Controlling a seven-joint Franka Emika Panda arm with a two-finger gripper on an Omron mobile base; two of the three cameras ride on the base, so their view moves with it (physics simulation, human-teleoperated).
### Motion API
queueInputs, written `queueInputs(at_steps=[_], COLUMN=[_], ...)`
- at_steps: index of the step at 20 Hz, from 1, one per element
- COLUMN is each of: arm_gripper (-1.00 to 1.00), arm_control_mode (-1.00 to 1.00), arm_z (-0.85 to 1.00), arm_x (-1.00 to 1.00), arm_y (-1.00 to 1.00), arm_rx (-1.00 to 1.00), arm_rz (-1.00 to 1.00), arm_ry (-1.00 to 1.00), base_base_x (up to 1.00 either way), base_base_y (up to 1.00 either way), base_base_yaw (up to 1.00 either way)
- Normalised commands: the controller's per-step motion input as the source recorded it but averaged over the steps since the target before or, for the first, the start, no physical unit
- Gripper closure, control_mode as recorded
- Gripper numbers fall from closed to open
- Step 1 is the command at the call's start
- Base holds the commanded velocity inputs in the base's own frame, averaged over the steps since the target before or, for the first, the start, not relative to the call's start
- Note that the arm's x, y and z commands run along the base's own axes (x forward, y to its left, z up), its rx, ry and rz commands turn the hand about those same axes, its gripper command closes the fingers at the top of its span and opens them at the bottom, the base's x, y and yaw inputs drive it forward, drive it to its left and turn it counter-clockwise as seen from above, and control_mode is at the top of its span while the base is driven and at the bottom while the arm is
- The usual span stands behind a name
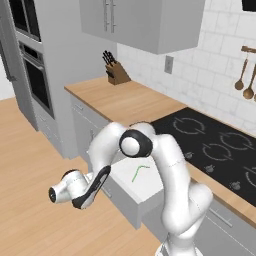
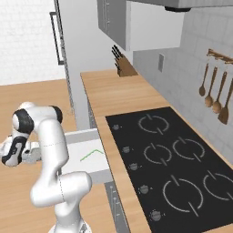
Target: Take a straw from the drawer in front and place it inside the glass cup on the dining counter.
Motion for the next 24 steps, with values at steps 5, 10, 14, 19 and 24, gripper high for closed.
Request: queueInputs(at_steps=[5,10,14,19,24], arm_gripper=[-1.00,-1.00,-1.00,-1.00,-1.00], arm_control_mode=[-1.00,-1.00,-1.00,-1.00,-1.00], arm_z=[1.00,1.00,0.92,0.41,-0.29], arm_x=[-0.13,0.00,0.14,0.36,0.27], arm_y=[-0.03,-0.44,-0.64,-0.57,-0.56], arm_rx=[0.47,0.40,0.27,0.13,0.00], arm_rz=[0.00,-0.06,-0.07,-0.03,0.00], arm_ry=[0.14,0.12,0.15,0.23,0.14], base_base_x=[0.00,0.00,0.00,0.00,0.00], base_base_y=[0.00,0.00,0.00,0.00,0.00], base_base_yaw=[0.00,0.00,0.00,0.00,0.00])
